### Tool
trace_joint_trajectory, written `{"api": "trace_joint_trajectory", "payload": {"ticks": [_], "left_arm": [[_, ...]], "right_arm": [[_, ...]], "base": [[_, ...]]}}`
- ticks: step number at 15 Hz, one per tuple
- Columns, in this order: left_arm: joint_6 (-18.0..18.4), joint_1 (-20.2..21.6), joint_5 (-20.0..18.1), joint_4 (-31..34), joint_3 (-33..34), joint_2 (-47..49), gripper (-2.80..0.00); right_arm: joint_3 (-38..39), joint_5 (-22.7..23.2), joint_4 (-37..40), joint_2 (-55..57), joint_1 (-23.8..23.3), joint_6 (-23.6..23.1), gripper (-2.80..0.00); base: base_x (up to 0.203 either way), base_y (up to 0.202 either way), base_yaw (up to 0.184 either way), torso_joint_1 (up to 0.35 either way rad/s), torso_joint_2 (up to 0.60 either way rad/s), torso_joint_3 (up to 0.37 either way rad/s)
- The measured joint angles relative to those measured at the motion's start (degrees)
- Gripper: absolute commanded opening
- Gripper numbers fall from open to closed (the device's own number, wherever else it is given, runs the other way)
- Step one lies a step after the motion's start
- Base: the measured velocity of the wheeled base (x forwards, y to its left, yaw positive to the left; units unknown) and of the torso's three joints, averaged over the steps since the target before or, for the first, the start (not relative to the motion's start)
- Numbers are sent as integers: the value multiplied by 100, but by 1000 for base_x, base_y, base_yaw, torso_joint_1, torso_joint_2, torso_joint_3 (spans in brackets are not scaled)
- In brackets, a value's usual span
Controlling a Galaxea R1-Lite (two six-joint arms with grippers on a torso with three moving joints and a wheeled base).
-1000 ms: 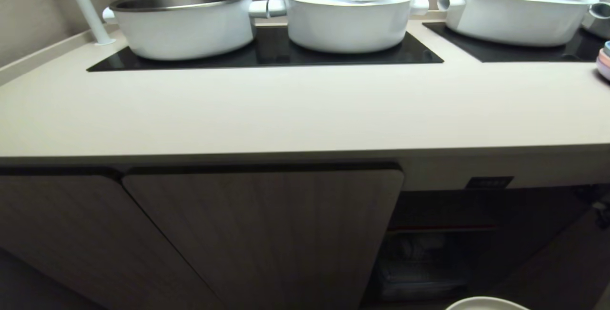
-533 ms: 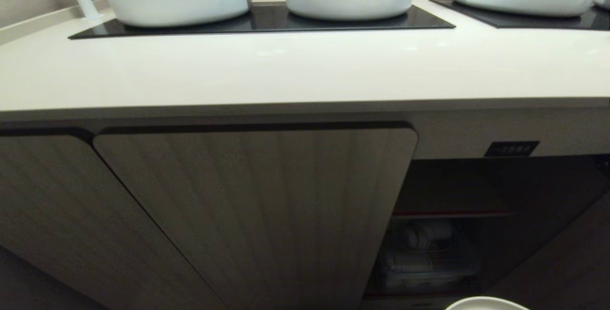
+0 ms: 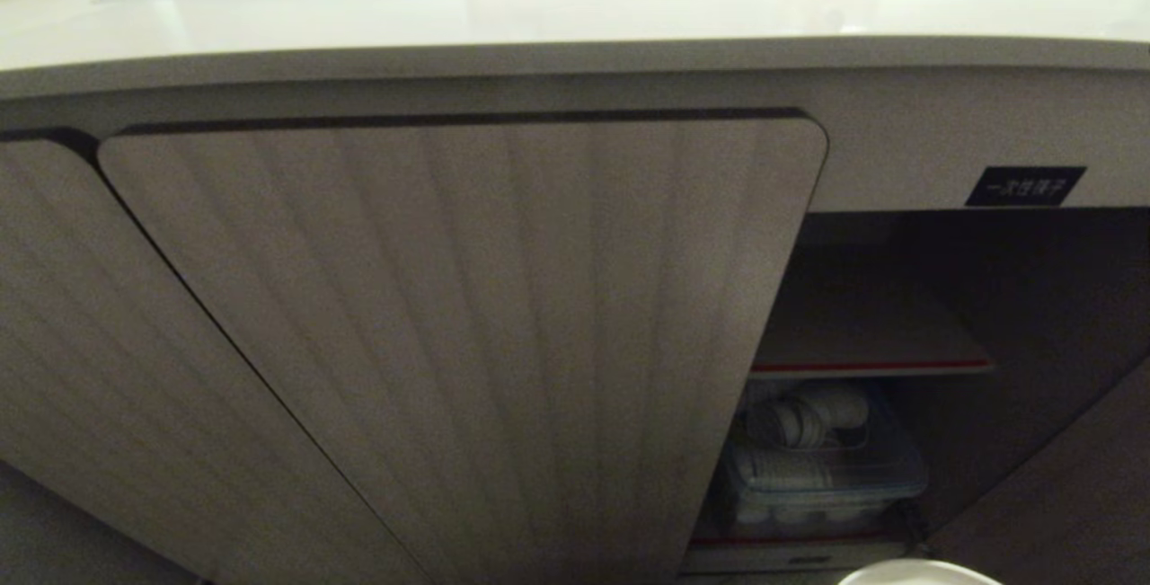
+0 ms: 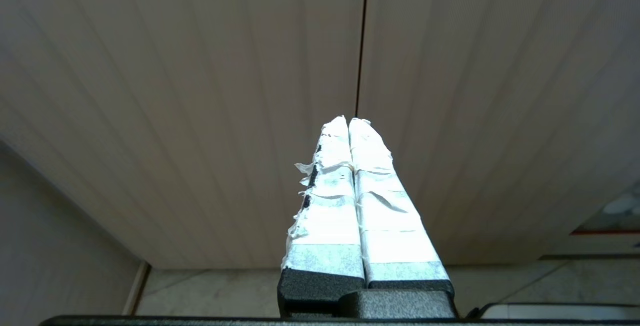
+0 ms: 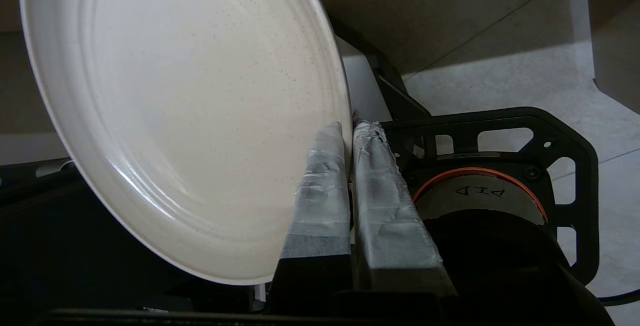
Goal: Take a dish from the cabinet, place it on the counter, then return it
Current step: Put it back into the cabinet
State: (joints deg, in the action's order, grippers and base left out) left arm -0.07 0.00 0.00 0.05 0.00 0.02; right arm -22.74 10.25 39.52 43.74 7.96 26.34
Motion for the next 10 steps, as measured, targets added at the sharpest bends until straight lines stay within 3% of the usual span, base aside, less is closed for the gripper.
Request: {"api": "trace_joint_trajectory", "payload": {"ticks": [10], "left_arm": [[0,0,0,-5,0,0,-280]], "right_arm": [[29,2,-9,2,-17,3,-280]], "base": [[0,0,0,-8,33,24]]}}
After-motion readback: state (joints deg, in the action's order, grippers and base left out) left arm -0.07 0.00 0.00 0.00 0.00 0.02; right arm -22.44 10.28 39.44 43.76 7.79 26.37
